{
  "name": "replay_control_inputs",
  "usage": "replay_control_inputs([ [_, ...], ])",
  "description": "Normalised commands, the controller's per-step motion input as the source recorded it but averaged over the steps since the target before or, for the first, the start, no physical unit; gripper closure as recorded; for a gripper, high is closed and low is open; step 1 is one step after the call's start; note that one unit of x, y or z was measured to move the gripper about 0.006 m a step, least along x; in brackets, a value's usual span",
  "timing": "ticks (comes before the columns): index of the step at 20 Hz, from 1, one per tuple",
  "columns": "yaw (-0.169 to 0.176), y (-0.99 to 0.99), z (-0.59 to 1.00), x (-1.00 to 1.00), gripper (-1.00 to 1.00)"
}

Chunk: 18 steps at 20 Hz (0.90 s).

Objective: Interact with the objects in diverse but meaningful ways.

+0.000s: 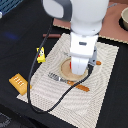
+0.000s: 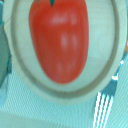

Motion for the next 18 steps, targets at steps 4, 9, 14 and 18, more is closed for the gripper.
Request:
replay_control_inputs([
  [4,0.006,-0.18,0.27,-0.67,-1.0],
  [9,0.0,-0.4,0.11,-0.67,-1.0],
  [14,0.0,-0.5,0.03,-0.66,-1.0],
  [18,0.0,-0.5,0.0,-0.72,-1.0],
])
